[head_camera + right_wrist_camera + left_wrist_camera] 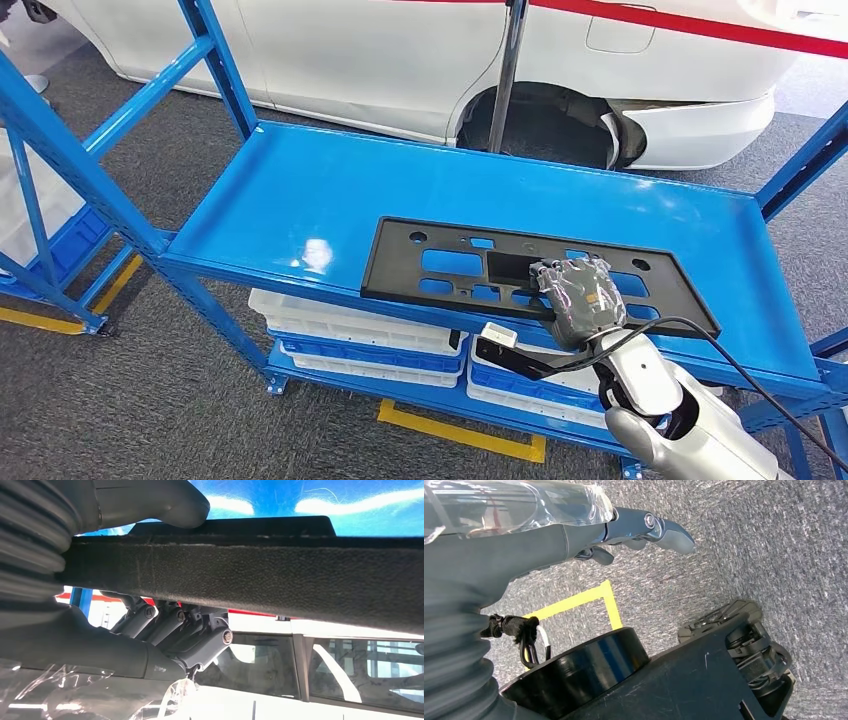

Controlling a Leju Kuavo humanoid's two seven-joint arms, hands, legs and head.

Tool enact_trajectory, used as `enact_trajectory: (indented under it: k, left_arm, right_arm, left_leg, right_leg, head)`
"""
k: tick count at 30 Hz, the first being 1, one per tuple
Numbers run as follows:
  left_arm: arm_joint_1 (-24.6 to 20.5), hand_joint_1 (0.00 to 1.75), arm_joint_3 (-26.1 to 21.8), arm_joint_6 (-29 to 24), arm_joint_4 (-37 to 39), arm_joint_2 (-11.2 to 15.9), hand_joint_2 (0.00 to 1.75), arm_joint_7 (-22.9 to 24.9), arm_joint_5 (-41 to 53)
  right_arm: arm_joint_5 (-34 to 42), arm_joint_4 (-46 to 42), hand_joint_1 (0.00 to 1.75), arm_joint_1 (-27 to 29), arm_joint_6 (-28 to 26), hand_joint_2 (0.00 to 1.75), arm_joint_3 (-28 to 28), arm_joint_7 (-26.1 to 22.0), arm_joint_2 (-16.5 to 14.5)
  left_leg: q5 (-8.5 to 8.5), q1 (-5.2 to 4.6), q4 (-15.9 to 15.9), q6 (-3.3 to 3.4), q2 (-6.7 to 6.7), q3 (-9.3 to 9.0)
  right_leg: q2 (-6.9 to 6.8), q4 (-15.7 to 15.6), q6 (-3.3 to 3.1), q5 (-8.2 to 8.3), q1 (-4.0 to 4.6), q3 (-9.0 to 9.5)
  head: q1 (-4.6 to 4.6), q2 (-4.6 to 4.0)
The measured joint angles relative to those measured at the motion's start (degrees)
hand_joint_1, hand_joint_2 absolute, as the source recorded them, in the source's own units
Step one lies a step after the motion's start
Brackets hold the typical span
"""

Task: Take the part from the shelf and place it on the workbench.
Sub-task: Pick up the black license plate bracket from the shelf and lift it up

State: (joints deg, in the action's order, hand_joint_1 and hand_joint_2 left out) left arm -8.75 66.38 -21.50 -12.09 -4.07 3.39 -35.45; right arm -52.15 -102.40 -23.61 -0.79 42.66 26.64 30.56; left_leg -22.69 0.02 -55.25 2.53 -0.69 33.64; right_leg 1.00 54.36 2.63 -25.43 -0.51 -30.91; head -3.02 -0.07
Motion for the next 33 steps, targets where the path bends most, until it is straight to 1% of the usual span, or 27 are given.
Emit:
enact_trajectory:
  k: [9,15,20,21,22,23,24,25,26,27,28,29,30,31,32,33]
  left_arm:
    - [0.0,0.00,0.0,0.7,0.0,0.0,1.75,-0.6,0.0]
    - [0.0,0.00,0.0,0.9,0.0,0.0,1.75,-0.8,0.1]
    - [0.0,0.00,0.0,0.9,0.0,0.0,1.75,-0.9,0.1]
    - [0.0,0.00,0.0,0.9,0.0,0.0,1.75,-0.8,0.1]
    - [0.0,0.00,0.0,0.9,0.0,0.0,1.75,-0.8,0.1]
    - [-0.1,0.00,0.0,0.9,0.0,0.0,1.75,-0.8,0.1]
    - [-0.1,0.00,0.0,0.9,0.0,0.0,1.75,-0.8,0.1]
    - [-0.2,0.00,0.0,0.9,0.0,0.0,1.75,-0.9,0.1]
    - [-0.2,0.00,0.0,0.9,0.0,0.0,1.75,-0.9,0.1]
    - [-0.2,0.00,0.0,0.9,0.0,0.0,1.75,-0.9,0.1]
    - [-0.2,0.00,0.0,0.9,0.0,0.0,1.75,-0.9,0.1]
    - [-0.2,0.00,0.0,0.9,0.0,0.0,1.75,-0.9,0.1]
    - [-0.2,0.00,0.0,0.9,0.0,0.0,1.75,-0.9,0.1]
    - [-0.2,0.00,0.0,0.9,0.0,0.0,1.75,-0.9,0.1]
    - [-0.2,0.00,0.0,1.0,0.0,0.0,1.75,-0.9,0.1]
    - [-0.2,0.00,0.0,1.0,0.0,0.0,1.75,-0.9,0.1]
  right_arm:
    - [0.0,0.0,1.75,0.0,0.1,1.75,-0.1,-0.2,0.0]
    - [-0.1,0.0,1.75,0.0,0.3,1.75,-0.3,-0.6,-0.1]
    - [-0.2,0.0,1.75,0.0,0.4,1.75,-0.4,-0.9,-0.3]
    - [-0.2,0.0,1.75,0.0,0.4,1.75,-0.4,-0.9,-0.3]
    - [-0.2,0.0,1.75,0.0,0.4,1.75,-0.5,-1.0,-0.3]
    - [-0.2,0.0,1.75,0.0,0.4,1.75,-0.6,-1.0,-0.3]
    - [-0.2,0.0,1.75,-0.1,0.4,1.75,-0.7,-1.0,-0.3]
    - [-0.2,0.0,1.75,-0.1,0.4,1.75,-0.7,-1.0,-0.3]
    - [-0.2,0.0,1.75,-0.1,0.4,1.75,-0.8,-1.0,-0.3]
    - [-0.2,0.0,1.75,-0.1,0.5,1.75,-0.8,-1.0,-0.3]
    - [-0.2,0.0,1.75,0.0,0.5,1.75,-0.8,-1.0,-0.3]
    - [-0.2,0.0,1.75,0.0,0.6,1.75,-0.8,-1.0,-0.3]
    - [-0.2,0.0,1.75,0.0,0.6,1.75,-0.8,-1.0,-0.3]
    - [-0.2,0.0,1.75,0.0,0.6,1.75,-0.8,-1.0,-0.3]
    - [-0.2,0.0,1.75,0.0,0.6,1.75,-0.8,-1.0,-0.3]
    - [-0.2,0.0,1.75,0.0,0.6,1.75,-0.8,-1.0,-0.3]
  left_leg:
    - [-0.01,-0.05,0.0,0.01,0.00,0.01]
    - [-0.07,-0.35,-0.1,0.10,-0.01,0.03]
    - [-0.30,-0.75,-0.1,0.55,-0.01,0.04]
    - [-0.18,-0.77,0.0,0.75,0.00,0.00]
    - [0.10,-0.60,0.2,1.00,0.03,-0.14]
    - [0.42,-0.43,0.6,1.29,0.09,-0.31]
    - [0.79,-0.21,1.0,1.59,0.16,-0.48]
    - [1.01,-0.04,1.3,1.78,0.24,-0.62]
    - [1.09,-0.04,1.4,1.89,0.29,-0.64]
    - [1.14,-0.01,1.4,1.91,0.33,-0.62]
    - [1.18,0.05,1.3,1.85,0.34,-0.58]
    - [1.23,0.15,1.3,1.73,0.34,-0.52]
    - [1.30,0.33,1.3,1.53,0.33,-0.44]
    - [1.36,0.56,1.2,1.22,0.30,-0.34]
    - [1.40,0.70,1.0,0.77,0.26,-0.20]
    - [1.45,0.82,0.8,0.26,0.18,-0.01]
  right_leg:
    - [0.00,0.0,0.01,0.00,-0.03,0.00]
    - [-0.01,0.0,0.08,0.00,-0.19,0.00]
    - [-0.01,-0.1,0.55,-0.03,-0.71,0.02]
    - [0.00,-0.2,0.75,0.06,-0.76,0.05]
    - [-0.01,-0.1,0.92,-0.04,-0.84,0.05]
    - [-0.07,0.4,1.06,-0.59,-0.81,-0.12]
    - [-0.14,1.9,1.17,-1.79,-0.78,-0.73]
    - [-0.22,4.8,1.24,-3.71,-0.81,-1.89]
    - [-0.29,8.5,1.35,-5.80,-0.78,-3.45]
    - [-0.31,12.5,1.52,-7.53,-0.89,-5.10]
    - [-0.34,15.3,1.75,-8.36,-1.02,-6.27]
    - [-0.38,16.2,1.99,-8.06,-1.20,-6.59]
    - [-0.45,14.9,2.29,-6.75,-1.43,-5.85]
    - [-0.55,11.5,2.66,-4.83,-1.71,-4.08]
    - [-0.64,7.2,3.13,-3.20,-2.05,-1.86]
    - [-0.46,3.9,3.24,-1.77,-2.16,-0.11]
  head:
    - [0.00,0.00]
    - [0.00,0.00]
    - [0.00,0.00]
    - [0.00,0.00]
    - [-0.01,0.00]
    - [0.04,0.00]
    - [0.10,0.00]
    - [0.17,0.00]
    - [0.25,0.00]
    - [0.26,0.00]
    - [0.26,0.00]
    - [0.26,0.00]
    - [0.26,0.00]
    - [0.26,0.00]
    - [0.27,0.00]
    - [0.29,0.00]
